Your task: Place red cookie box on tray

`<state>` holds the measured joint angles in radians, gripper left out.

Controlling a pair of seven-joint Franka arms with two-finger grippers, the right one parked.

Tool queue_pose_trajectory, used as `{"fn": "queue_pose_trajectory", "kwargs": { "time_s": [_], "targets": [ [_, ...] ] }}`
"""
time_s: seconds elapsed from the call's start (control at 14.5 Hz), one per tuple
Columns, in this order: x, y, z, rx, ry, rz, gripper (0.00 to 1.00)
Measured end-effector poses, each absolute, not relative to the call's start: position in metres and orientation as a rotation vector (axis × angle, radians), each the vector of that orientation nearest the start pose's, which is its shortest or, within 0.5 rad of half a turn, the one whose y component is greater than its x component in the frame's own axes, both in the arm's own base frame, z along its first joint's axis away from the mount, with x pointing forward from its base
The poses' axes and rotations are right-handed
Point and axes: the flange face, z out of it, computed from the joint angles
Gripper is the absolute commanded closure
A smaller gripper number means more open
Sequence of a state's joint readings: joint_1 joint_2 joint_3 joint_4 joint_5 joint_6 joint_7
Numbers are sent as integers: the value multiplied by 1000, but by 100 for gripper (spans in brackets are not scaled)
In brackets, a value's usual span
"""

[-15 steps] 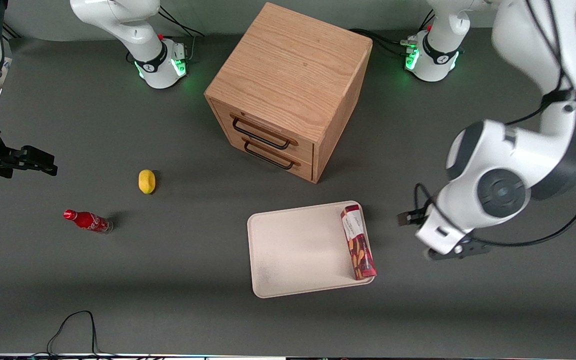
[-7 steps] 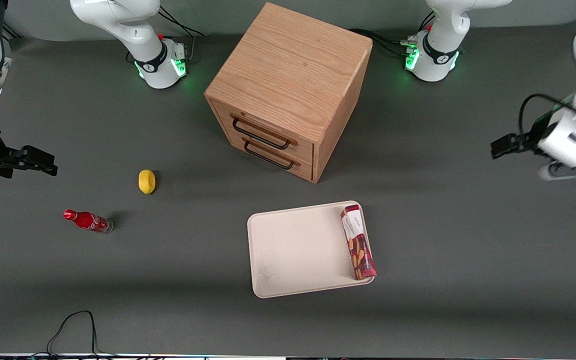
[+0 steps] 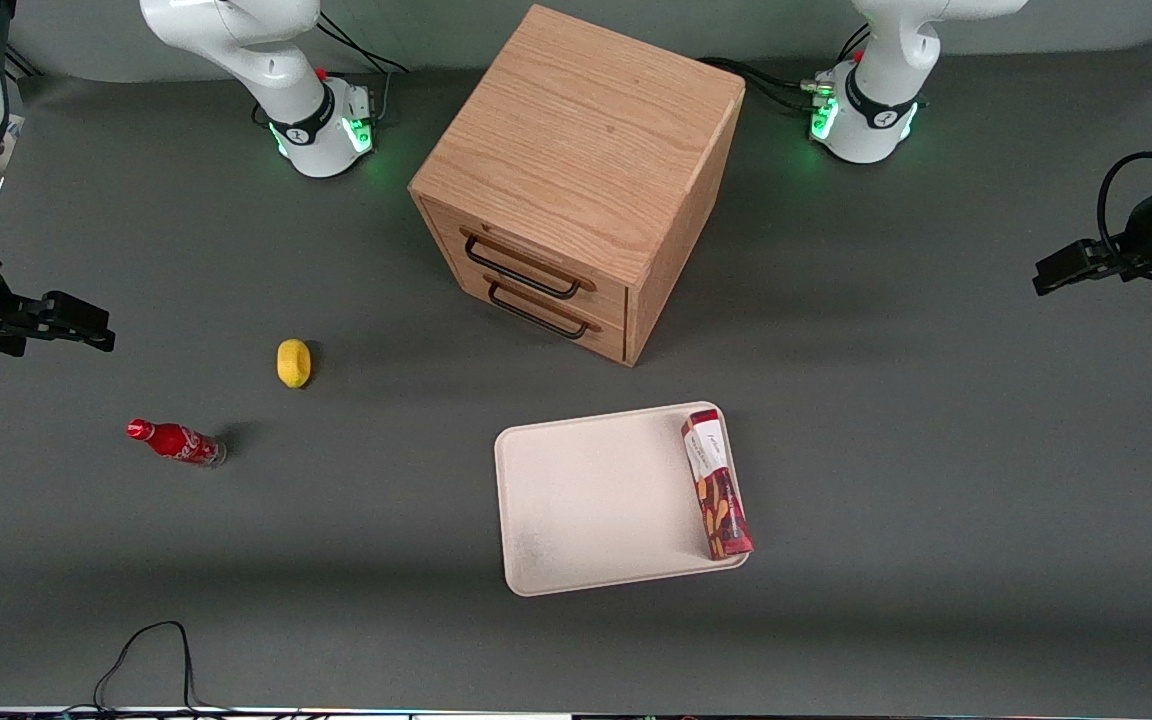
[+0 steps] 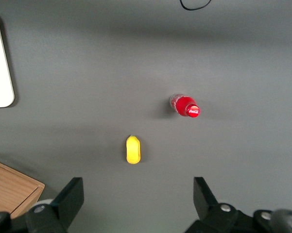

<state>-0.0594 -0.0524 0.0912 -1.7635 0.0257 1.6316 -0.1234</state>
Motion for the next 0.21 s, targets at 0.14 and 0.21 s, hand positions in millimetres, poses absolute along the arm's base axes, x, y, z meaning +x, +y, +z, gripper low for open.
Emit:
{"fn": "queue_pose_trajectory", "kwargs": {
  "time_s": [0.14, 0.21],
  "targets": [
    [538, 20, 572, -3103, -232, 109, 0],
    [538, 19, 574, -3101, -230, 116, 0]
  ]
}}
